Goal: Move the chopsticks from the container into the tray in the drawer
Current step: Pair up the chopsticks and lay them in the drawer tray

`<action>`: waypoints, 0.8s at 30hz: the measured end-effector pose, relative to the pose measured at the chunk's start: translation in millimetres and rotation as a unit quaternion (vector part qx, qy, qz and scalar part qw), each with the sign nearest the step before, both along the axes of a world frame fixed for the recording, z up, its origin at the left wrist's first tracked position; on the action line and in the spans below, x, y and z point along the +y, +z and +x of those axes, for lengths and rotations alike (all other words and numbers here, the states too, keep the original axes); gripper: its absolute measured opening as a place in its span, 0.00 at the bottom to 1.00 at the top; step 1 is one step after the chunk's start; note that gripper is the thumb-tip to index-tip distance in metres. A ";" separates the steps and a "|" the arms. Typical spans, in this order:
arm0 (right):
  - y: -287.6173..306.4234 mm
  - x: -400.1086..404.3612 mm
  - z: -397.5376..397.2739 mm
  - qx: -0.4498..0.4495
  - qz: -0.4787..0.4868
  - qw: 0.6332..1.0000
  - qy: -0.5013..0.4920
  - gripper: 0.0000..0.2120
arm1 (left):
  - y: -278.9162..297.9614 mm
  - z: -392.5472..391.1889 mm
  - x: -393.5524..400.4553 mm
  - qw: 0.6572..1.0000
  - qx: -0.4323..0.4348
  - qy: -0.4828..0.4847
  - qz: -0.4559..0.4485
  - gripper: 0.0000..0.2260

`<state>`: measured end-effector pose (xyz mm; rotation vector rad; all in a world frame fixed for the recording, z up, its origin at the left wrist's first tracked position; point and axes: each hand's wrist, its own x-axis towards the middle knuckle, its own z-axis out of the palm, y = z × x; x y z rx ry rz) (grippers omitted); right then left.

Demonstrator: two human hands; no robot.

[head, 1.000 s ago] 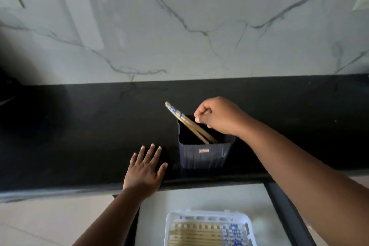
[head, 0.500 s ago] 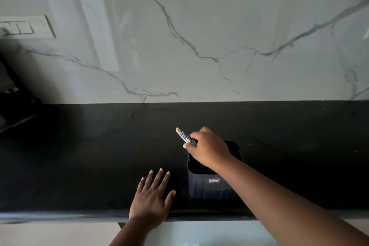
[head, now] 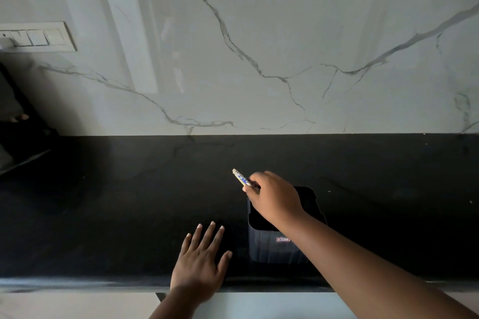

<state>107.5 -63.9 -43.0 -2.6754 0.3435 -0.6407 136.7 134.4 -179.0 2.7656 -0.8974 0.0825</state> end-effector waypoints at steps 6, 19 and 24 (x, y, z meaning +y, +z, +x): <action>3.4 1.6 0.9 0.009 -0.022 1.000 -0.013 0.12 | -2.3 1.2 1.1 1.000 -0.002 -0.003 0.005 0.30; 23.9 -7.8 -7.9 -0.013 -0.013 1.000 -0.020 0.12 | -6.4 3.1 1.2 1.000 0.002 -0.001 -0.007 0.30; 67.0 -31.1 -24.7 -0.077 0.077 0.994 0.017 0.09 | -9.1 4.3 1.1 1.000 0.006 0.006 -0.003 0.32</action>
